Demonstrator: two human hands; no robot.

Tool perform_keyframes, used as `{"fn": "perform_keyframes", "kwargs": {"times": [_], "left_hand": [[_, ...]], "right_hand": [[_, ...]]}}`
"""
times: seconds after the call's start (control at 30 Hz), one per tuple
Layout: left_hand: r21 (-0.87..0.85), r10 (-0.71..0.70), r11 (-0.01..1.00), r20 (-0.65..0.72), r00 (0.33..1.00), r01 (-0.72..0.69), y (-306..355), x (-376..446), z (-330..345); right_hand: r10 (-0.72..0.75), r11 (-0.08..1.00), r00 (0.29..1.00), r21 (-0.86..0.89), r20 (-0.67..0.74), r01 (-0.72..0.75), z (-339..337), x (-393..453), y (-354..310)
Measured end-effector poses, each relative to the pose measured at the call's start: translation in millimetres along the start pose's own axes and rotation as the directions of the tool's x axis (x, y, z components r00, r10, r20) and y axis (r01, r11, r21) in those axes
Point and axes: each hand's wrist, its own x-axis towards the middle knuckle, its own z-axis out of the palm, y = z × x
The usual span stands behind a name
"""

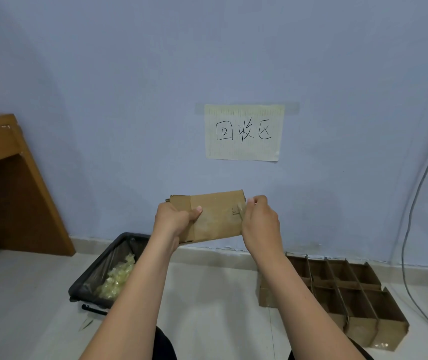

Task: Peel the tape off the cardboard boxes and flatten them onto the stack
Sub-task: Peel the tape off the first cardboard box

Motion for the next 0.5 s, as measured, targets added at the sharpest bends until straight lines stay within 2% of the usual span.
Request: {"fn": "perform_keyframes", "kwargs": {"times": [0.1, 0.2, 0.33, 0.37, 0.43, 0.5], "left_hand": [[0.022, 0.026, 0.999, 0.019, 0.999, -0.026, -1, -1, 1], [0.024, 0.030, 0.999, 0.026, 0.999, -0.031, 2, -5, 2], [0.088, 0.012, 0.996, 0.031, 0.999, -0.015, 0, -4, 0], [0.141, 0.015, 0.990, 0.014, 1.000, -0.017, -1, -3, -1], [0.404, 0.110, 0.912, -0.073, 0.991, -0.072, -2, -4, 0], [0.685, 0.320, 0.716, -0.150, 0.935, -0.135, -2, -12, 5]], "right_hand": [[-0.004, 0.996, 0.999, -0.090, 0.054, 0.009, 4, 2, 7], [-0.009, 0.985, 0.999, -0.172, 0.051, 0.018, 6, 6, 13], [0.008, 0.992, 1.000, -0.128, 0.010, -0.007, 3, 12, 18], [0.009, 0.993, 1.000, -0.120, 0.003, -0.009, 2, 12, 18], [-0.003, 0.988, 1.000, -0.152, -0.008, 0.002, 1, 11, 17], [-0.033, 0.979, 0.999, -0.201, -0.020, 0.028, 1, 10, 16]]}}
